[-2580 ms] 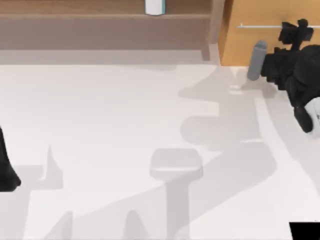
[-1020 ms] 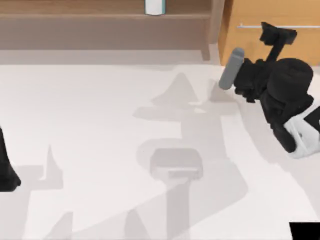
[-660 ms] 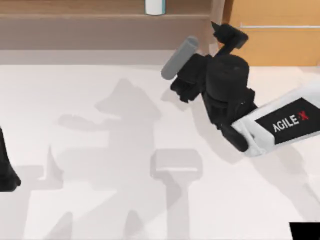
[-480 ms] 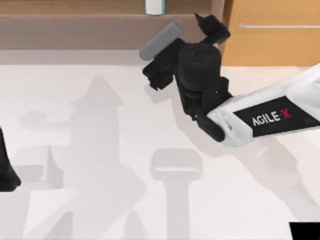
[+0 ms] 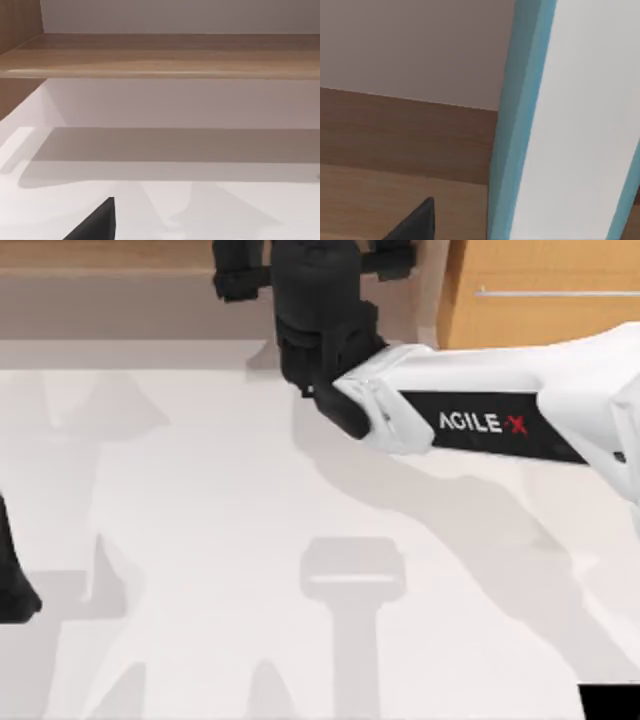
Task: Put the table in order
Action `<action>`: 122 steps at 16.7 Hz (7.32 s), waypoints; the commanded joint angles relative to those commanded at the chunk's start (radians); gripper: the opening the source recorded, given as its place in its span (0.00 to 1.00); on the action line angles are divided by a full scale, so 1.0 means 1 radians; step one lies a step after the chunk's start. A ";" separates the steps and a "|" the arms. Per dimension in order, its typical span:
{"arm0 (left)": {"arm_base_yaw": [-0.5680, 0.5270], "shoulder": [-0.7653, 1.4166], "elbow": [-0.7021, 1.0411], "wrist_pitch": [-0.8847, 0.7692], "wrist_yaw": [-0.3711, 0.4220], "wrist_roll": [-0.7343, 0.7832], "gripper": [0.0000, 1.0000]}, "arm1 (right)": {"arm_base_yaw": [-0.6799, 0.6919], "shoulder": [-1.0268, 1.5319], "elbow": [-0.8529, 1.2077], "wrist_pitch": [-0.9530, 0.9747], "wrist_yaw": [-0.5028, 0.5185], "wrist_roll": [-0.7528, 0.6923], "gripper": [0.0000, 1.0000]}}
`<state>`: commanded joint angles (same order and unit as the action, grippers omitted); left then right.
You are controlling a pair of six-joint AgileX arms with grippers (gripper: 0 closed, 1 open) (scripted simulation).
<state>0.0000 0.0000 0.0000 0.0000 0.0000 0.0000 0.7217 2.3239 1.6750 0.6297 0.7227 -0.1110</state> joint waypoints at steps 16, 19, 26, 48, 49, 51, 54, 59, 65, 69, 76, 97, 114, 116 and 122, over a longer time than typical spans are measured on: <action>0.000 0.000 0.000 0.000 0.000 0.000 1.00 | -0.029 0.086 0.208 -0.097 0.005 0.103 1.00; 0.000 0.000 0.000 0.000 0.000 0.000 1.00 | -0.029 0.086 0.208 -0.097 0.005 0.103 1.00; 0.000 0.000 0.000 0.000 0.000 0.000 1.00 | -0.029 0.086 0.208 -0.097 0.005 0.103 0.47; 0.000 0.000 0.000 0.000 0.000 0.000 1.00 | 0.015 -0.025 0.065 -0.066 0.044 0.105 0.00; 0.000 0.000 0.000 0.000 0.000 0.000 1.00 | 0.022 -0.040 0.045 -0.061 0.050 0.105 0.00; 0.000 0.000 0.000 0.000 0.000 0.000 1.00 | 0.028 -0.054 0.027 -0.056 0.056 0.106 0.00; 0.000 0.000 0.000 0.000 0.000 0.000 1.00 | 0.022 -0.048 0.031 -0.058 0.053 0.107 0.00; 0.000 0.000 0.000 0.000 0.000 0.000 1.00 | 0.076 -0.089 -0.007 -0.057 0.011 0.157 0.00; 0.000 0.000 0.000 0.000 0.000 0.000 1.00 | 0.194 -0.241 -0.148 -0.036 -0.177 0.361 0.00; 0.000 0.000 0.000 0.000 0.000 0.000 1.00 | 0.119 -0.427 -0.212 0.016 -0.317 0.539 0.00; 0.000 0.000 0.000 0.000 0.000 0.000 1.00 | -0.358 -0.731 -0.352 0.099 -0.524 0.857 0.00; 0.000 0.000 0.000 0.000 0.000 0.000 1.00 | -1.361 -0.569 -0.858 0.047 -1.095 1.495 0.00; 0.000 0.000 0.000 0.000 0.000 0.000 1.00 | -1.226 -0.400 -0.719 0.057 -1.170 1.560 0.00; 0.000 0.000 0.000 0.000 0.000 0.000 1.00 | -1.215 -0.374 -0.688 0.053 -1.161 1.563 0.00; 0.000 0.000 0.000 0.000 0.000 0.000 1.00 | -1.208 -0.351 -0.665 0.048 -1.153 1.566 0.08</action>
<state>0.0000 0.0000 0.0000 0.0000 0.0000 0.0000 -0.4864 1.9732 1.0101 0.6779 -0.4301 1.4551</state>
